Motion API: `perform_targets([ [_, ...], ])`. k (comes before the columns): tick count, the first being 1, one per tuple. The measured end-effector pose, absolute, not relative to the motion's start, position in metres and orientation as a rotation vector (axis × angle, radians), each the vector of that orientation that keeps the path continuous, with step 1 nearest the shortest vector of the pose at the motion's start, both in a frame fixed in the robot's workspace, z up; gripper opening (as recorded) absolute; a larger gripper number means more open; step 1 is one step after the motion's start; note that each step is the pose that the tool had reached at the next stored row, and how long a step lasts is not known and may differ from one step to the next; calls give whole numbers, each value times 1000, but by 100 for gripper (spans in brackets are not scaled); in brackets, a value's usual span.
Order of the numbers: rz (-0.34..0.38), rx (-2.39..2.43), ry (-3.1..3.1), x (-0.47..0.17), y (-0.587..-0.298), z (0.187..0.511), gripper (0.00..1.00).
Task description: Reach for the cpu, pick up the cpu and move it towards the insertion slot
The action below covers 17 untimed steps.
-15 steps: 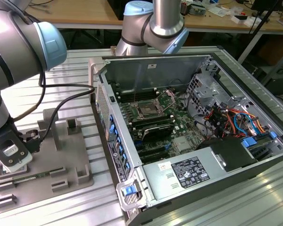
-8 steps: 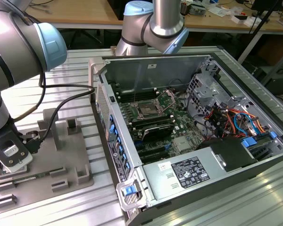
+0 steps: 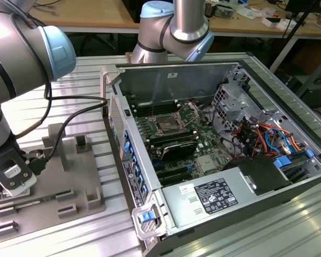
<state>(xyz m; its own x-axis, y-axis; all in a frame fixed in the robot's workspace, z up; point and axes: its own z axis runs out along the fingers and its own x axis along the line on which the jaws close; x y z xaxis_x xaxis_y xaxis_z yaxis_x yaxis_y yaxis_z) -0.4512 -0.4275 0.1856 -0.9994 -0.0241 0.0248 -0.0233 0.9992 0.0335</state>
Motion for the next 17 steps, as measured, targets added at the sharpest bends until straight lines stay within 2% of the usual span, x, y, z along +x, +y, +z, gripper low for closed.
perform_targets([
  [17, -52, 37, -3116, -451, -427, 195, 55],
])
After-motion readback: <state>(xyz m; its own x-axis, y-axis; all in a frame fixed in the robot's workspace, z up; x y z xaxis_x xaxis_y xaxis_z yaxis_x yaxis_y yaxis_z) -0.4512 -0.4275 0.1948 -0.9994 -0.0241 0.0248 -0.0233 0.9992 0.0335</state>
